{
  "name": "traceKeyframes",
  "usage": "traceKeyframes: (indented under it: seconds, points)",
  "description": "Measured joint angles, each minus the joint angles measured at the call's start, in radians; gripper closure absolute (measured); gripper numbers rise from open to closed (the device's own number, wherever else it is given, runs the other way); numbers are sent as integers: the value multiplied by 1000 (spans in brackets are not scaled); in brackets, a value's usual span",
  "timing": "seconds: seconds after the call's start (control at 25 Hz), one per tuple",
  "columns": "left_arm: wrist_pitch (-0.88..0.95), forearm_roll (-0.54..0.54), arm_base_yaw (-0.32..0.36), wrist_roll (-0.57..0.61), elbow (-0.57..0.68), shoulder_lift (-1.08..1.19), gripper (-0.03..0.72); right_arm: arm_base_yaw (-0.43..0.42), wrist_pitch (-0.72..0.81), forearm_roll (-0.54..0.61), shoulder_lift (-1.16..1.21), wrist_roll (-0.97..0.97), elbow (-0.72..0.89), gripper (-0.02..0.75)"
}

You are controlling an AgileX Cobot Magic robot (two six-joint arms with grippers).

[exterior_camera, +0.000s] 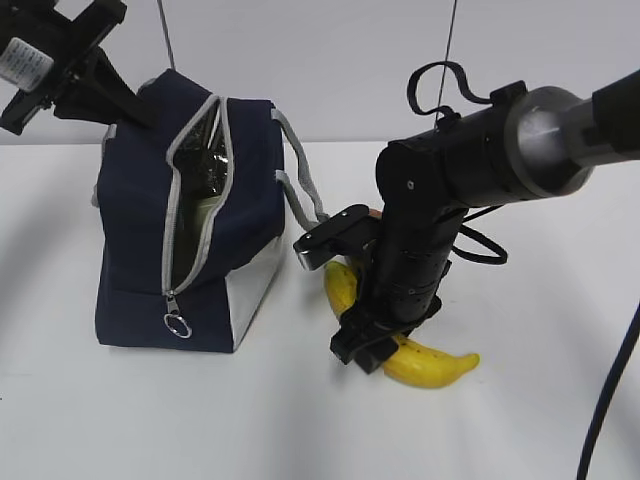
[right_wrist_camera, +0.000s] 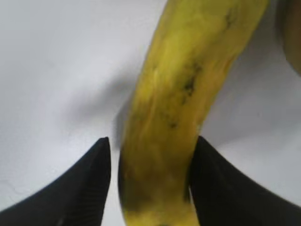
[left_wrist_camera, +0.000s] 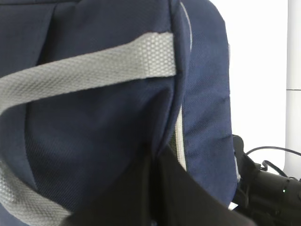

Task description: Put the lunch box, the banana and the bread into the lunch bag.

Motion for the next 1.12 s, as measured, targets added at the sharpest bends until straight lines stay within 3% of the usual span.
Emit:
traceKeyframes:
  seconds: [0.16, 0.52, 0.84, 1.12]
  points:
    - [0, 7, 0, 0, 0, 0, 691, 0, 0, 0, 0, -1, 0, 418]
    - [0, 7, 0, 0, 0, 0, 691, 0, 183, -16, -41, -2, -2, 424]
    - [0, 7, 0, 0, 0, 0, 691, 0, 353, -25, -247, 26, -2, 424]
    - [1, 4, 0, 0, 0, 0, 691, 0, 374, -51, -438, 86, -75, 425]
